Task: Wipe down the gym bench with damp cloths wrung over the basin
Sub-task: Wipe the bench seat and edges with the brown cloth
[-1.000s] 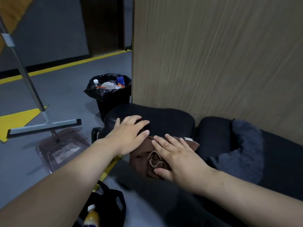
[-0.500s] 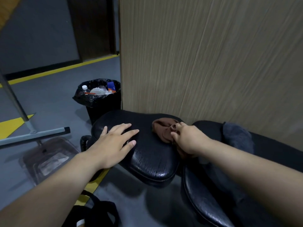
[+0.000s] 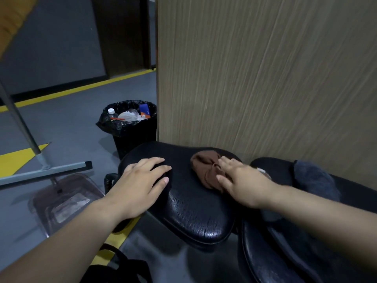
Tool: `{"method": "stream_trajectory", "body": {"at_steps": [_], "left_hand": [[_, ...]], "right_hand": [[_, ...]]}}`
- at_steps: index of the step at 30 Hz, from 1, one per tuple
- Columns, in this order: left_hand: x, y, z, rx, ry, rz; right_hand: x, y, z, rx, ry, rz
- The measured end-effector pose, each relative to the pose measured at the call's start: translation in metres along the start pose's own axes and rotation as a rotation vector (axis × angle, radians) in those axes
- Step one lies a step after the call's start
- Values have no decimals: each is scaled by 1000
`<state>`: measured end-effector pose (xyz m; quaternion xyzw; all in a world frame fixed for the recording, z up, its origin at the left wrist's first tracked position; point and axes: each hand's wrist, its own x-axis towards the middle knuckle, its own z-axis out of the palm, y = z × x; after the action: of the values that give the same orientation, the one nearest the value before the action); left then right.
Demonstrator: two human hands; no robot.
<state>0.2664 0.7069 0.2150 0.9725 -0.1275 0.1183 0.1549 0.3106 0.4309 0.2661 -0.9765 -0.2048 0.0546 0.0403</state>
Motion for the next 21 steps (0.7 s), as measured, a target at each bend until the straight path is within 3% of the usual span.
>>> {"method": "stream_trajectory", "body": {"at_steps": [5, 11, 21], "left_hand": [[1, -4, 1, 1, 59, -18], [-1, -18, 1, 27, 68, -55], [6, -81, -8, 70, 192, -369]], "right_hand": [[-15, -10, 14, -1, 73, -97], [69, 18, -3, 49, 77, 10], [139, -123, 21, -14, 101, -247]]}}
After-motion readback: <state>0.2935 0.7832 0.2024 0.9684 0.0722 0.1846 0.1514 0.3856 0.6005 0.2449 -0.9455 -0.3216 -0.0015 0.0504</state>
